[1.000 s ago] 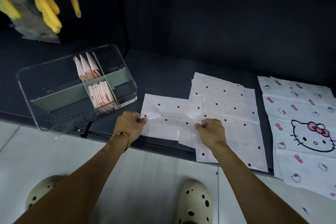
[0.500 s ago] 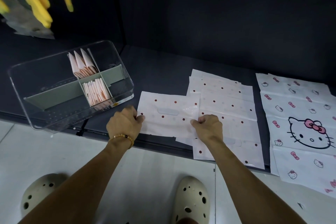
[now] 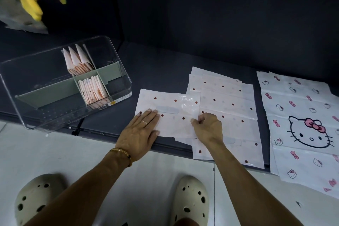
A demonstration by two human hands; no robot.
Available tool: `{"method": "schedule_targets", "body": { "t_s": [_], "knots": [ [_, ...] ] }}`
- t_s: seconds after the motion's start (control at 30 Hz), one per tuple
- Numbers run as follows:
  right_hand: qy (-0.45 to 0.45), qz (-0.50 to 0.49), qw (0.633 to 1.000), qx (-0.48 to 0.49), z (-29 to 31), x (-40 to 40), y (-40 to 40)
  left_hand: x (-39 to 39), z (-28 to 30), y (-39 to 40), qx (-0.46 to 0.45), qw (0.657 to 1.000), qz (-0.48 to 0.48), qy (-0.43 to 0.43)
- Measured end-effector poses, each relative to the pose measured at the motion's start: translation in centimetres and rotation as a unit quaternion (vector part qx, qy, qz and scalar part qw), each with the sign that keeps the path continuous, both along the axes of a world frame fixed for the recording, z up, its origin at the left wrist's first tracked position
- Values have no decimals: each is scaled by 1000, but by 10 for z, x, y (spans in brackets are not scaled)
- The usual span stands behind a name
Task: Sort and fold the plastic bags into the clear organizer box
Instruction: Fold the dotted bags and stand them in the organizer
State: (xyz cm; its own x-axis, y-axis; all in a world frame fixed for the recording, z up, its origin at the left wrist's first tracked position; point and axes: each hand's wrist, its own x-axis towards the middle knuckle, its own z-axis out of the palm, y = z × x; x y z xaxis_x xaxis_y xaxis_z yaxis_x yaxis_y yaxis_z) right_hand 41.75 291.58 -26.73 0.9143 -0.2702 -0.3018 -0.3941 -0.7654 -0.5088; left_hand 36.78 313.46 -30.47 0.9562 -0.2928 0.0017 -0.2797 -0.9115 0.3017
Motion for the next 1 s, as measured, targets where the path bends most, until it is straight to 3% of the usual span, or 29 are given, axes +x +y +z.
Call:
{"method": "schedule_targets", "body": {
  "t_s": [0.07,0.13,0.2,0.27,0.33,0.63,0.77,1.0],
  "knots": [
    [-52,1,997,-56,4,-8,3,-1,2,-1,3,1000,0,-7],
    [-176,94,966,-164,3,-19,11,-1,3,-1,9,1000,-1,-11],
    [-265,218,924,-169,-2,-29,29,-1,4,-2,19,1000,-1,-9],
    [-233,332,905,-130,-13,-36,50,-1,4,-2,20,1000,-4,-5],
    [-177,376,903,-110,-23,-41,58,-1,3,-1,16,1000,-9,-3],
    [-130,375,904,-157,-19,-47,-30,2,5,0,2,1000,1,11],
    [-174,371,895,-177,-3,-41,-39,5,8,-1,0,1000,12,24],
    [-229,448,836,-216,2,-34,-14,7,14,0,4,998,12,56]
  ]
}}
